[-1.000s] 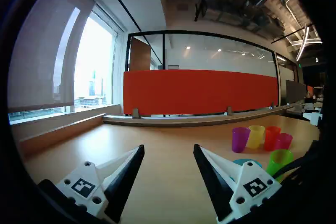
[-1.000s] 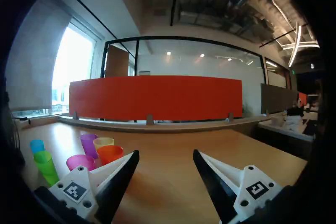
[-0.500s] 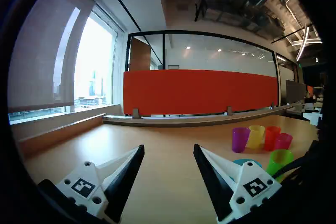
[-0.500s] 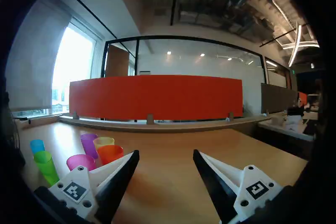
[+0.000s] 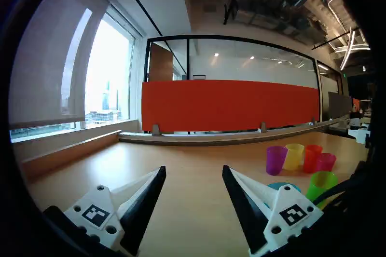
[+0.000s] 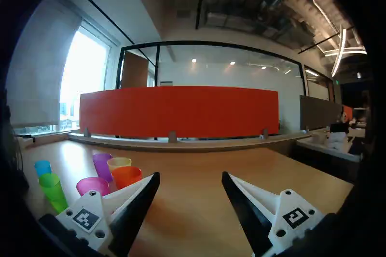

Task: Pour water

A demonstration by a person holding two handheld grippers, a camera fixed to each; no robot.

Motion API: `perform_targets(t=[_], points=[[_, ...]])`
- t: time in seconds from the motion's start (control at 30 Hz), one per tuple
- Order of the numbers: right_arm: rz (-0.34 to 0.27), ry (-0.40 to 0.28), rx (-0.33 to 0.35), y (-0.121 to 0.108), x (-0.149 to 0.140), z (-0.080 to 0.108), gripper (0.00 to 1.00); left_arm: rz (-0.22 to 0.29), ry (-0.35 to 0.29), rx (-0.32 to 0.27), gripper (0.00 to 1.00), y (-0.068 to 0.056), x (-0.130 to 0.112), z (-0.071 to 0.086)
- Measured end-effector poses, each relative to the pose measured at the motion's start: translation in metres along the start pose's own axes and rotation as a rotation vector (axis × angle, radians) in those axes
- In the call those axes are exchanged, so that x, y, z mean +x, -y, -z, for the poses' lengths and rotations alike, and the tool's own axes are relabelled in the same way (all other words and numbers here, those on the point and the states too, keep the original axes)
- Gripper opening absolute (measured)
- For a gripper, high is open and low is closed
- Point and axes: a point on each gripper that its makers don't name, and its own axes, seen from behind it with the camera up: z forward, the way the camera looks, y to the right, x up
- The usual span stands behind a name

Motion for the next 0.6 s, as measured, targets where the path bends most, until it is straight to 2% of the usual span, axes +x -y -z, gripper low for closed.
perform_targets(t=[0.6], points=[[0.000, 0.000, 0.000, 0.0002, -0.0007, 0.0004, 1.00, 0.000, 0.000, 0.000, 0.86, -0.0002, 0.0003, 0.0001]])
